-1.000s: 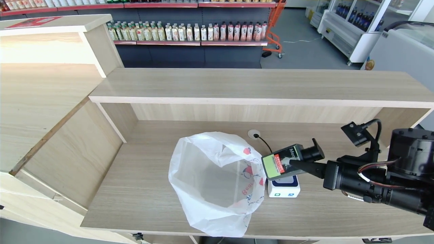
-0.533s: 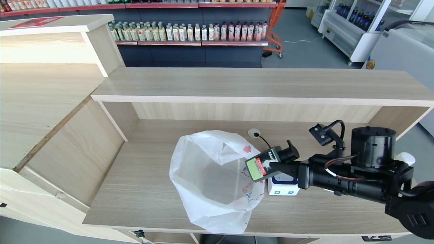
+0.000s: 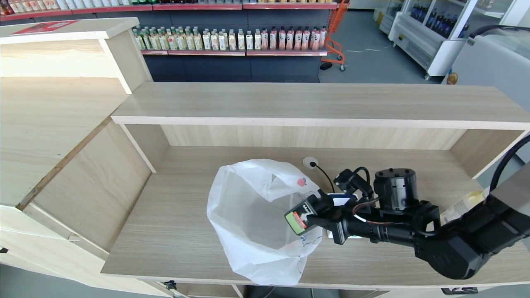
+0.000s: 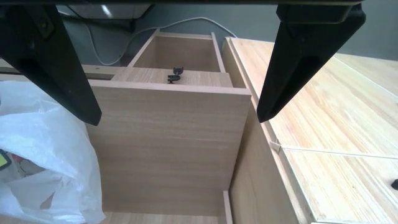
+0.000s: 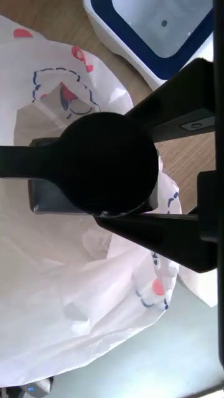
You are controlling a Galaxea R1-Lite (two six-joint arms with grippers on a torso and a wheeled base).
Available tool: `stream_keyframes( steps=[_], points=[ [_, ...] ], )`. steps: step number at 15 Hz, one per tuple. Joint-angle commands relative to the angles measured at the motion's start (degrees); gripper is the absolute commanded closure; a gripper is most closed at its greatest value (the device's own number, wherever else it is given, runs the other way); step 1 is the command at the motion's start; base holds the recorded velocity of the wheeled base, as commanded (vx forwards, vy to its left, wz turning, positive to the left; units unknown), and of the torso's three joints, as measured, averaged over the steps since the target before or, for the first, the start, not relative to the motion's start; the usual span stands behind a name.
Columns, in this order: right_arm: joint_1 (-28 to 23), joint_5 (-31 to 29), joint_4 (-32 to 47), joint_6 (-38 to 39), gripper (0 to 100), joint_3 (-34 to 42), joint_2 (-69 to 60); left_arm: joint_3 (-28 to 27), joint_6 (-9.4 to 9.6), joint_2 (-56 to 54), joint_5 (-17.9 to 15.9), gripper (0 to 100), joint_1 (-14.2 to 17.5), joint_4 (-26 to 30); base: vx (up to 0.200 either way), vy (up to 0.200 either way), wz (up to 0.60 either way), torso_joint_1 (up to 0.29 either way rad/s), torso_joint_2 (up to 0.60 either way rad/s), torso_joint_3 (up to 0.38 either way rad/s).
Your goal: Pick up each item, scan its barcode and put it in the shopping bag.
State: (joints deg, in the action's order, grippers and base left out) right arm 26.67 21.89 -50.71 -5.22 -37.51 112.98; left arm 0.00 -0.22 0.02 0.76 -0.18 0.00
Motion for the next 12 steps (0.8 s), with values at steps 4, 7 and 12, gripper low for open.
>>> stream_keyframes(
  steps=[4, 7, 12],
  points=[
    [1.4, -0.2, 0.0, -10.0, 100, -7.8, 10.1, 0.0, -0.04, 0.0, 0.0, 0, 0.0, 0.0, 0.000, 0.000, 0.00, 0.000, 0.00, 0.000],
    [1.2, -0.2, 0.1, -16.8, 100, -9.4, 11.7, 0.0, -0.04, 0.0, 0.0, 0, 0.0, 0.0, 0.000, 0.000, 0.00, 0.000, 0.00, 0.000],
    [0.3, -0.2, 0.1, -18.8, 0, -10.0, 12.5, 0.0, -0.04, 0.0, 0.0, 0, 0.0, 0.0, 0.000, 0.000, 0.00, 0.000, 0.00, 0.000]
  ],
)
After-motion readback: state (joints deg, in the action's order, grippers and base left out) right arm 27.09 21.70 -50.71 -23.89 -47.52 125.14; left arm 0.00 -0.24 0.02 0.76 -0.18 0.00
